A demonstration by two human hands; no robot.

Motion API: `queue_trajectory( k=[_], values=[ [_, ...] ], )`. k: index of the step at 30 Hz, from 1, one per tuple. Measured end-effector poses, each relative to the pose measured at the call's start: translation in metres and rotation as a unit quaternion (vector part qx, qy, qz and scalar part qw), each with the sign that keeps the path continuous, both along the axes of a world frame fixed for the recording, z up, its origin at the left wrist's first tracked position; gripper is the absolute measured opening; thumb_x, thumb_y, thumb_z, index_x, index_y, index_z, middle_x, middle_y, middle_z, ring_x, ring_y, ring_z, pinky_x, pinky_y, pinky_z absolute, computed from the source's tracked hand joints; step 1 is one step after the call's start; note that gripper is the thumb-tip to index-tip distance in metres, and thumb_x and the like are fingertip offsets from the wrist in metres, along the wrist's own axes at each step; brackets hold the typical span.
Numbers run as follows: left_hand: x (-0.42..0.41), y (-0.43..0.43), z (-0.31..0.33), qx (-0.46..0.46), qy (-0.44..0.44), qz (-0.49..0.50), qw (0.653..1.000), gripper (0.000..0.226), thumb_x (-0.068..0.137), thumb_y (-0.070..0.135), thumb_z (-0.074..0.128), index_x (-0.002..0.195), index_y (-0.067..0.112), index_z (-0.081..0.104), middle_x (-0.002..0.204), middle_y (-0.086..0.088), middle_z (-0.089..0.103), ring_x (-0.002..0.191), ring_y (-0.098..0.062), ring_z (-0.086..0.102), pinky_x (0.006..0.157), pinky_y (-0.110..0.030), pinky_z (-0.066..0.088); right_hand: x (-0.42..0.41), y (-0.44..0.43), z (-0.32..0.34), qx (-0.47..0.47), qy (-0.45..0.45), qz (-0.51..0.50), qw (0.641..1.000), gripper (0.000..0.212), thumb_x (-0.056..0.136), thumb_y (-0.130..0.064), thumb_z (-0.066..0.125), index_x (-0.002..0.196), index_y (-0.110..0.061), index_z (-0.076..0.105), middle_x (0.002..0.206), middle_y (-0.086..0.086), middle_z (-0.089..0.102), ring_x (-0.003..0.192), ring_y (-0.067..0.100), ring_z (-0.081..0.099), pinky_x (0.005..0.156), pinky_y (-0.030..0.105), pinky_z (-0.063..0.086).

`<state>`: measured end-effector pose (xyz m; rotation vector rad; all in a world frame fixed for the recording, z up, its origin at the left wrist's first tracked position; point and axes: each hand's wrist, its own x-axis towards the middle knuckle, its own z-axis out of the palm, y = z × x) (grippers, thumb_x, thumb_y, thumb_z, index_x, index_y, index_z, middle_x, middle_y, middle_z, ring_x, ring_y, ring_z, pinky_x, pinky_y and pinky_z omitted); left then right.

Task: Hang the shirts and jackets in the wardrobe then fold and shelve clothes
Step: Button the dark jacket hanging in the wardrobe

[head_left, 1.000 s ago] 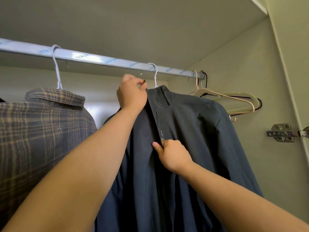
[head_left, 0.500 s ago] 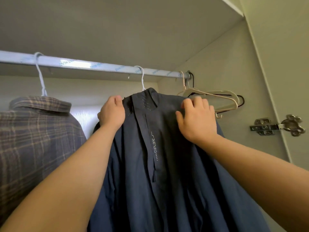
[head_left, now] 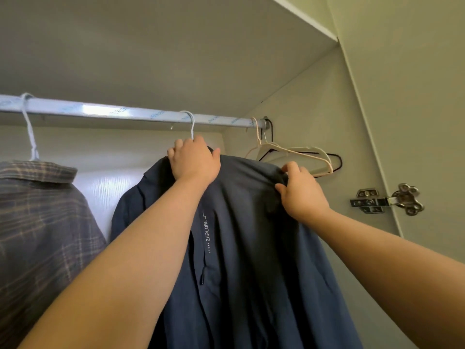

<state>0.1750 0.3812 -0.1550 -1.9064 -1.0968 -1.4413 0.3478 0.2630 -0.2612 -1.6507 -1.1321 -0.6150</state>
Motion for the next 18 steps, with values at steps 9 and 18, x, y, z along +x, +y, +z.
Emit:
queue_trajectory(
  k=[9,18],
  values=[
    [-0.008,-0.005,0.02,-0.053,0.009,0.005,0.999,0.017,0.094,0.027,0.045,0.091,0.017,0.059,0.107,-0.014,0.068,0.108,-0.034,0.056,0.089,-0.039,0.033,0.016,-0.013,0.006,-0.002,0.063,-0.02,0.998,0.017,0.102,-0.023,0.041,0.11,-0.015,0.055,0.098,0.013,0.065,0.086,0.032,0.06,0.079,0.045,0.054],
    [-0.004,-0.01,0.033,-0.091,0.012,0.002,0.996,0.006,0.096,0.018,0.052,0.097,0.016,0.057,0.112,-0.015,0.066,0.088,-0.034,0.056,0.069,-0.035,0.038,-0.015,-0.006,0.011,0.065,0.037,0.067,0.995,0.021,0.099,-0.03,0.052,0.116,-0.019,0.046,0.114,0.007,0.06,0.102,0.031,0.057,0.09,0.047,0.049]
  ],
)
